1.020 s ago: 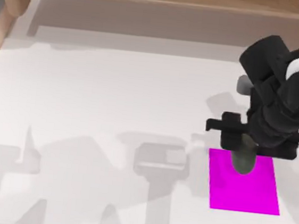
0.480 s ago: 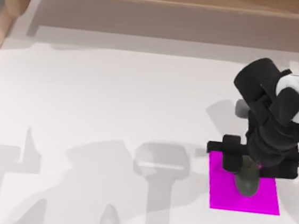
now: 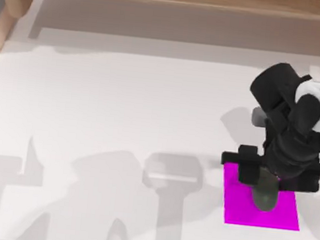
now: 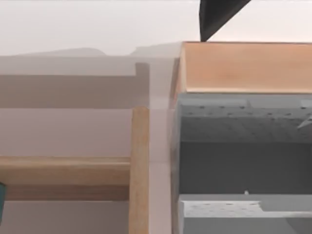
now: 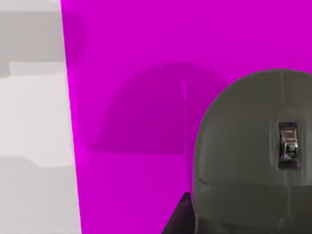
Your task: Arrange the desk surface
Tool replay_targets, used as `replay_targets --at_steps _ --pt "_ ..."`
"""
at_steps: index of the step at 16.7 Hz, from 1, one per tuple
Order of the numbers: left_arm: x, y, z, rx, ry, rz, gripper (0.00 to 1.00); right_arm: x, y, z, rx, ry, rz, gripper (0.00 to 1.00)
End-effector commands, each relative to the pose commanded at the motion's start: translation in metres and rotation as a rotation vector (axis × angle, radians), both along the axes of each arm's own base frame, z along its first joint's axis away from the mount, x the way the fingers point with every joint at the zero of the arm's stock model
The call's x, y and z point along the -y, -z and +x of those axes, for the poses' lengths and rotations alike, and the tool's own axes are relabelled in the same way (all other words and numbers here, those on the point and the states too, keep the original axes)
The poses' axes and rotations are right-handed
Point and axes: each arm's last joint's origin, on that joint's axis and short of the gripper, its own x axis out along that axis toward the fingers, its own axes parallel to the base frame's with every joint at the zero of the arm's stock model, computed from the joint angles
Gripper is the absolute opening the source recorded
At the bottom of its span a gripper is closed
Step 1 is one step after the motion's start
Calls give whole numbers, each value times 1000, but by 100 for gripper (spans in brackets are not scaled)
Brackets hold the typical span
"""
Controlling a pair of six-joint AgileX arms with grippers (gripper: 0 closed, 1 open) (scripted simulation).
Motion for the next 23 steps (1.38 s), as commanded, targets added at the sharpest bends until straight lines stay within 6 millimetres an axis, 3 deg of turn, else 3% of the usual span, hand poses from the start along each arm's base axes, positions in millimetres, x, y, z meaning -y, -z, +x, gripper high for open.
replay_targets --at_steps 7,17,23 --pt "0 0 0 0 0 0 100 0 0 0 0 0 0 98" --pt "0 0 0 0 0 0 100 0 0 0 1 0 1 100" --pt "0 0 0 0 0 0 100 18 -14 11 187 -97 122 100"
